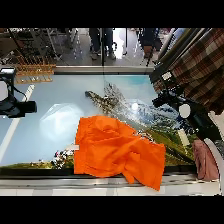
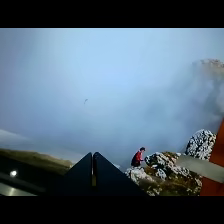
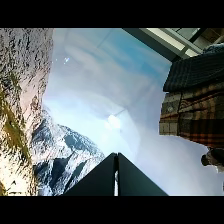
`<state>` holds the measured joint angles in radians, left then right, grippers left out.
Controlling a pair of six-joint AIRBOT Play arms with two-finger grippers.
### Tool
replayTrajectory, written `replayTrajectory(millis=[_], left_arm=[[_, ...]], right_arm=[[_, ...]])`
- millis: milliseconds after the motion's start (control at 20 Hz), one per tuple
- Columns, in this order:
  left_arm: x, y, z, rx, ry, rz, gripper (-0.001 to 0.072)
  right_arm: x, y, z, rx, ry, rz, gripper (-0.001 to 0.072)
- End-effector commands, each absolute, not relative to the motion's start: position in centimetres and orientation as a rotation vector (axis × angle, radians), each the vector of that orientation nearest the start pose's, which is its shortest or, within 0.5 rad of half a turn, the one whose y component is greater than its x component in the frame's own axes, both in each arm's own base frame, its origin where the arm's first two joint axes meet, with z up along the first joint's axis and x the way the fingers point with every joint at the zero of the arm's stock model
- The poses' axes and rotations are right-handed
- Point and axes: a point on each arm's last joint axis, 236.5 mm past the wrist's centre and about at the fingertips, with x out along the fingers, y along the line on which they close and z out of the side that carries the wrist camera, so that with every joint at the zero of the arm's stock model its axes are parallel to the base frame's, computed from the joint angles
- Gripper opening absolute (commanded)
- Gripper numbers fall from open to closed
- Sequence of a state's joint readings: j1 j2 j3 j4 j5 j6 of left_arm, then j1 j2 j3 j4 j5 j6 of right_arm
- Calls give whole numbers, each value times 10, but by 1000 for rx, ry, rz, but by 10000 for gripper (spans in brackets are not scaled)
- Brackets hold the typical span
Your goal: Fold the clothes and pants, and hang the long-sleeved shirts on hangers.
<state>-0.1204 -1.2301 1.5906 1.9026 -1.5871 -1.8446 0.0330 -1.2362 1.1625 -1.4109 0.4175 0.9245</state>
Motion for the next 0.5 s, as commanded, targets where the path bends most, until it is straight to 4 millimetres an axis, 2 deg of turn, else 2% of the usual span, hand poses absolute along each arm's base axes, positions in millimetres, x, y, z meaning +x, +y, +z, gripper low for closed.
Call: replayTrajectory(millis=[0, 450], left_arm=[[366, 34, 162, 31, 1157, 348, 12], [368, 33, 162, 30, 1150, 347, 12]], right_arm=[[511, 33, 138, -482, 453, 216, 14], [511, 33, 138, -482, 453, 216, 14]])
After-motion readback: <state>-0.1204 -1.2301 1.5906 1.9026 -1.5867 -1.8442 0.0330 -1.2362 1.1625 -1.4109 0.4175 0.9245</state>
